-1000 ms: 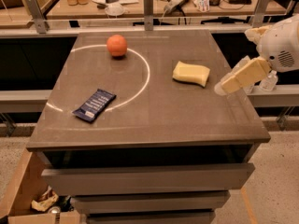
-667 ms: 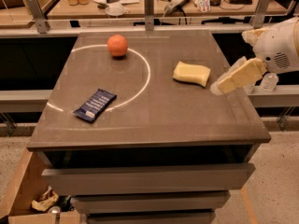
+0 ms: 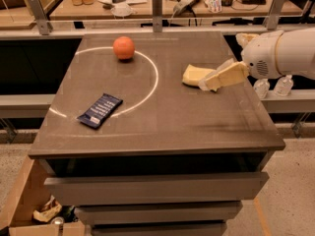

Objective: Move orange near rxbar blueberry

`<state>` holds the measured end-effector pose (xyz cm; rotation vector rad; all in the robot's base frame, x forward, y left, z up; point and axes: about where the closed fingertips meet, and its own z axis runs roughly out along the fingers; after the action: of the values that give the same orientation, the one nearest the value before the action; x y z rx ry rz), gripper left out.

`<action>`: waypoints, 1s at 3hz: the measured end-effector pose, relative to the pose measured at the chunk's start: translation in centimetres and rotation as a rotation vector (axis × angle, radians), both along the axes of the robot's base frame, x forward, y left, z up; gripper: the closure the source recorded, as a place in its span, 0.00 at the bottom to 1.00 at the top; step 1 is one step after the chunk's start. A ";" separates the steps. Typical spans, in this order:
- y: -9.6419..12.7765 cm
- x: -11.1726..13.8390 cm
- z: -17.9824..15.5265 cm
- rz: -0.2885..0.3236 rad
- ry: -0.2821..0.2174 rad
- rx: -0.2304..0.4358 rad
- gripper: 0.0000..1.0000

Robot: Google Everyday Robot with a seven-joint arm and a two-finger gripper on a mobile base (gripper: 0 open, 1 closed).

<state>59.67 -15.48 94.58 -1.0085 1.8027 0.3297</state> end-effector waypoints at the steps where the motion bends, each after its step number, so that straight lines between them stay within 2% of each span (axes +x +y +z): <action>1: 1.0 3.1 -0.9 -0.013 -0.050 0.038 0.00; 2: 2.3 7.3 -2.4 -0.021 -0.056 0.100 0.00; 3: 8.4 14.6 -3.9 0.009 -0.068 0.173 0.00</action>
Offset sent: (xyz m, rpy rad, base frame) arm 0.1296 0.0373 -0.0465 0.1841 -0.0584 -0.0312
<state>74.23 -7.08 90.70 -0.8961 1.6780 0.4432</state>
